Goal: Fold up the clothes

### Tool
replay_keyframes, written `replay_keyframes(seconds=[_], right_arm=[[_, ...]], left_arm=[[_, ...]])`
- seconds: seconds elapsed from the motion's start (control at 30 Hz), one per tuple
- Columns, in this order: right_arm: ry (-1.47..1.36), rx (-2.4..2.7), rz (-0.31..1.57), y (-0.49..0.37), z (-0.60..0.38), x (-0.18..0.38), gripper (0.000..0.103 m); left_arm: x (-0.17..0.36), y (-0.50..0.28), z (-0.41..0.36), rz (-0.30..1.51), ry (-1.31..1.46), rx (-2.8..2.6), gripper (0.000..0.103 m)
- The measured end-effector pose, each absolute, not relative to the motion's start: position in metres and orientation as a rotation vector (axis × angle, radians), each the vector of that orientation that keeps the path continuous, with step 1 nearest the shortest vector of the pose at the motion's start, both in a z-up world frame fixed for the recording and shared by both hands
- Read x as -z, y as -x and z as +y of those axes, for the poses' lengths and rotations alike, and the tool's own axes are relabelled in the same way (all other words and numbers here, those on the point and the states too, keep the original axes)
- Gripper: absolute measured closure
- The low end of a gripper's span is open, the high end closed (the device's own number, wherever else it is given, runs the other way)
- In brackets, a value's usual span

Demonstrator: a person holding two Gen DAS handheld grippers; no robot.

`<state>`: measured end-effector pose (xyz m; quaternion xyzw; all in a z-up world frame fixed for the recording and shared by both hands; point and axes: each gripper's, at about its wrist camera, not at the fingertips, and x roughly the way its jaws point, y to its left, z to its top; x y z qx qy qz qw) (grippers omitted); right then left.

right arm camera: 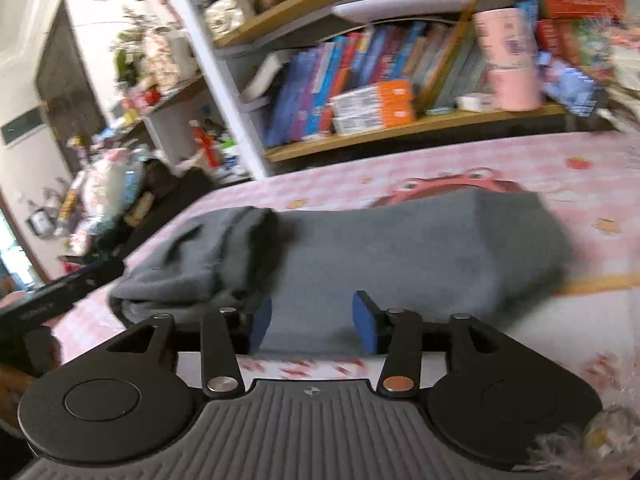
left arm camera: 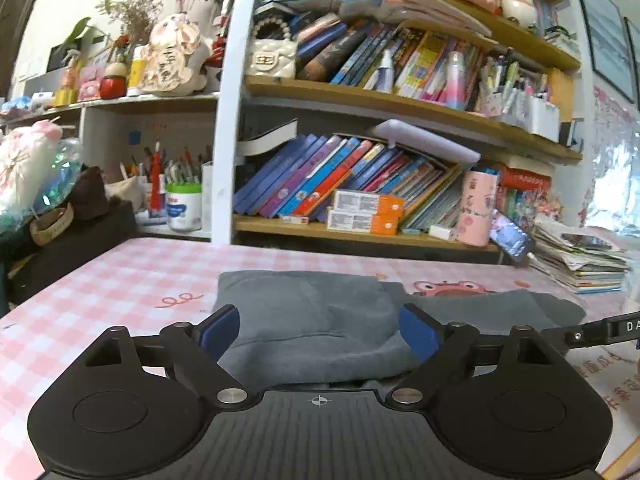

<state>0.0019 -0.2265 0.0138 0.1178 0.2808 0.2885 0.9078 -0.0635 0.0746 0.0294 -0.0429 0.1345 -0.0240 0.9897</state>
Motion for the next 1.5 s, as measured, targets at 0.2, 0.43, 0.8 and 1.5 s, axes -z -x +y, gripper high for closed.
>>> replay_keyframes(seconds=[0.2,0.43,0.8,1.5], right_arm=[[-0.266,-0.449,0.627,0.003,-0.258,-0.007,0.042],[-0.294,-0.312,0.644,-0.001,-0.289,-0.008,0.036],[-0.338,-0.226,0.824,-0.046,-0.300,-0.013,0.029],[-0.249,-0.198,0.837,-0.081,-0.259,-0.010,0.072]], left_arm=[[-0.022,0.065,0.067,0.278,0.061,0.093,0.008],[-0.015,0.064,0.061,0.296,0.014,0.123,0.004],[-0.016,0.053,0.055,0.298,-0.042,0.136,0.002],[-0.017,0.050,0.057,0.283,-0.035,0.142,0.000]])
